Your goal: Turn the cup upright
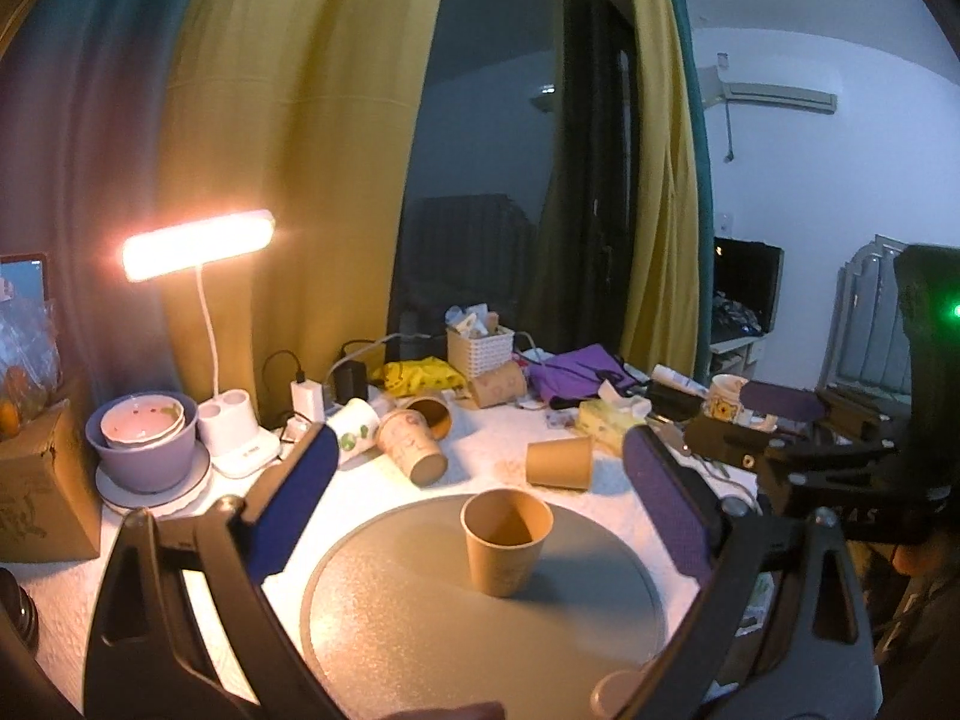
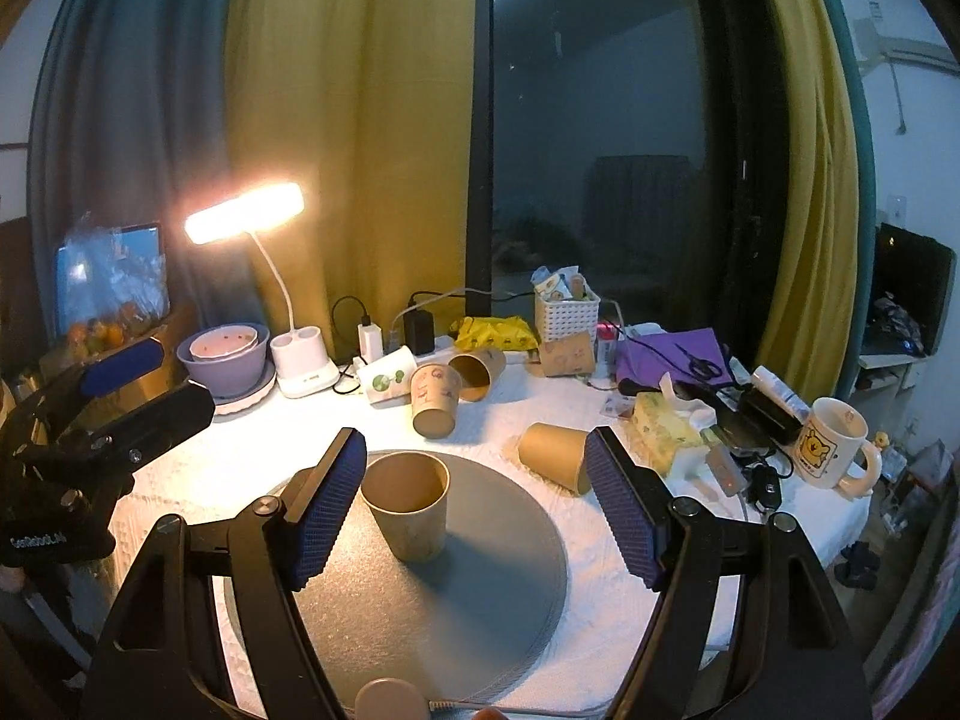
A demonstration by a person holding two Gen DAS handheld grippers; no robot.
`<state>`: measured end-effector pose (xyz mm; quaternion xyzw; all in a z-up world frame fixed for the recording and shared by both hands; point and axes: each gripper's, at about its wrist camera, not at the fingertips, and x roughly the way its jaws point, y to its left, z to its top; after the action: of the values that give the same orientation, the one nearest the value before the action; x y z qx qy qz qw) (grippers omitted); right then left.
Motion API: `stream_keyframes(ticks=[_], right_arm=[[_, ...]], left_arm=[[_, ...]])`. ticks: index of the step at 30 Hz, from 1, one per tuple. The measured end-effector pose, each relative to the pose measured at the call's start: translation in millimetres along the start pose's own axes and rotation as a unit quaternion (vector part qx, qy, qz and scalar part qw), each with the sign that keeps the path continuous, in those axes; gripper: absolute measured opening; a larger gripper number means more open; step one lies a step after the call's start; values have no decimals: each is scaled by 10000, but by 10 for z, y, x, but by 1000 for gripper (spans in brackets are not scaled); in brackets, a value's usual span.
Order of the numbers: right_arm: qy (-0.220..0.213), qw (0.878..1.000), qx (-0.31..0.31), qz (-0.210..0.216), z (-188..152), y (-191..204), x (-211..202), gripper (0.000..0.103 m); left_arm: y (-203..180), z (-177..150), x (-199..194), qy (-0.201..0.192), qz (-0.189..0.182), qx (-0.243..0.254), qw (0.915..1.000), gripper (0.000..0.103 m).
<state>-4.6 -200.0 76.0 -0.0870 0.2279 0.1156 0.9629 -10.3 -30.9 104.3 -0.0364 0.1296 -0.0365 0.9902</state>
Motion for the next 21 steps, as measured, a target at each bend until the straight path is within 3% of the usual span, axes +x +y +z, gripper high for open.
stream_keyframes(ticks=[21], right_arm=[[25,10000,35,-7,-13,-26,13,78]], left_arm=[[-40,-26,-15,-35,-44,-18,10000,96]])
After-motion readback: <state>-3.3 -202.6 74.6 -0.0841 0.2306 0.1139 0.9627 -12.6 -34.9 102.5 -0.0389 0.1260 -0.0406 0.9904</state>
